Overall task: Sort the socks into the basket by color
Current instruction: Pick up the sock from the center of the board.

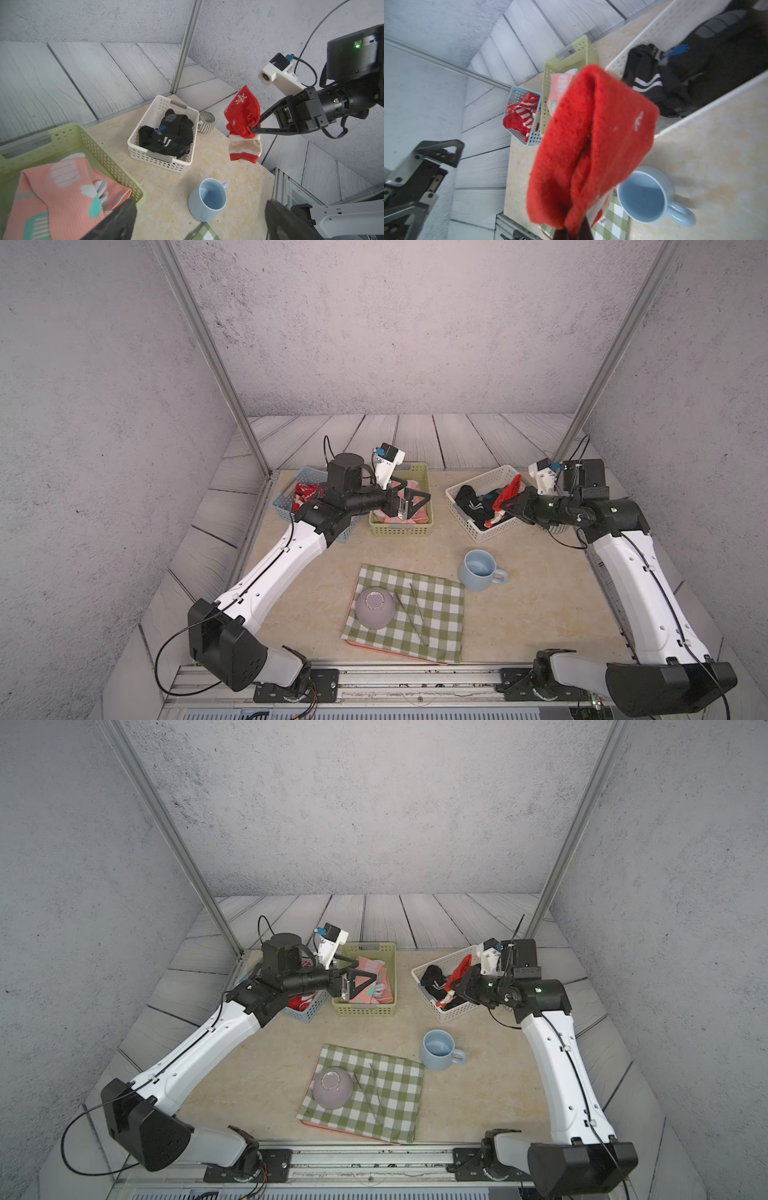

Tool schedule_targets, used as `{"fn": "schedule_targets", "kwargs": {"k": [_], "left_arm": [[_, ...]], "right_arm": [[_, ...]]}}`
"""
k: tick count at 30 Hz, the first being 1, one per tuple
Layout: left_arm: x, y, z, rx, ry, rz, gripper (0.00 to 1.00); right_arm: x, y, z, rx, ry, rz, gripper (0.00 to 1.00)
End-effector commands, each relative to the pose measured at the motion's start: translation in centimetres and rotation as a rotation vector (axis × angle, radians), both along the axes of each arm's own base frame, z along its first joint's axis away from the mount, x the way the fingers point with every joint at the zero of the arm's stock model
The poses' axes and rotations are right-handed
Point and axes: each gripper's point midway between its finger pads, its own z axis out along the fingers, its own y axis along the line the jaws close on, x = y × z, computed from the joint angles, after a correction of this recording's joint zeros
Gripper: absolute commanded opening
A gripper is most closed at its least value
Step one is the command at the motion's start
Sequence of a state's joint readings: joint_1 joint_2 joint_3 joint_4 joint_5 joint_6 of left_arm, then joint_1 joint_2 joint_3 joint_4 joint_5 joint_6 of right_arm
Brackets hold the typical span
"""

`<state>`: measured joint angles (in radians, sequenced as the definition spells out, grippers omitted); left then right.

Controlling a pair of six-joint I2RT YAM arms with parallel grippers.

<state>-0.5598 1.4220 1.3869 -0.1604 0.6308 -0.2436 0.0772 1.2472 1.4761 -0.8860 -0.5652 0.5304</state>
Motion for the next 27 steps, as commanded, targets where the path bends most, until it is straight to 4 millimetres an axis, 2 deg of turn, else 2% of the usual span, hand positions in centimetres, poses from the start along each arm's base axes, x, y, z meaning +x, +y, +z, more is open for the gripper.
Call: {"fn": "schedule_targets", "kwargs": {"k": [1, 6, 12, 19, 27], "left_arm": [[-1.4, -2.0, 1.1, -0.029, -0.100, -0.063, 1.00], [-3.8, -4.6, 0.8, -0.013, -0.253, -0.143, 1.00], [-4.9, -6.7, 0.3, 0.008, -0.279, -0.216, 1.00], [-4.7, -8.4, -0.5, 0.071, -0.367, -0.177, 1.00], [-4.4, -10.7, -0.1, 0.094, -0.489, -0.149, 1.00]], "right_arm": [[-0.1, 2.1, 3.2, 0.131, -0.084, 0.098, 0.00], [-0.5, 3.2, 4.6, 0.223, -0.111, 0.141, 0.00], [-0.9, 3.8, 5.6, 0.275, -0.129, 0.172, 0.00], [-1.3, 4.4, 6.1, 0.313, -0.127, 0.202, 0.00], [-1.8, 5.0, 6.0, 0.338, -0.118, 0.221, 0.00]]}}
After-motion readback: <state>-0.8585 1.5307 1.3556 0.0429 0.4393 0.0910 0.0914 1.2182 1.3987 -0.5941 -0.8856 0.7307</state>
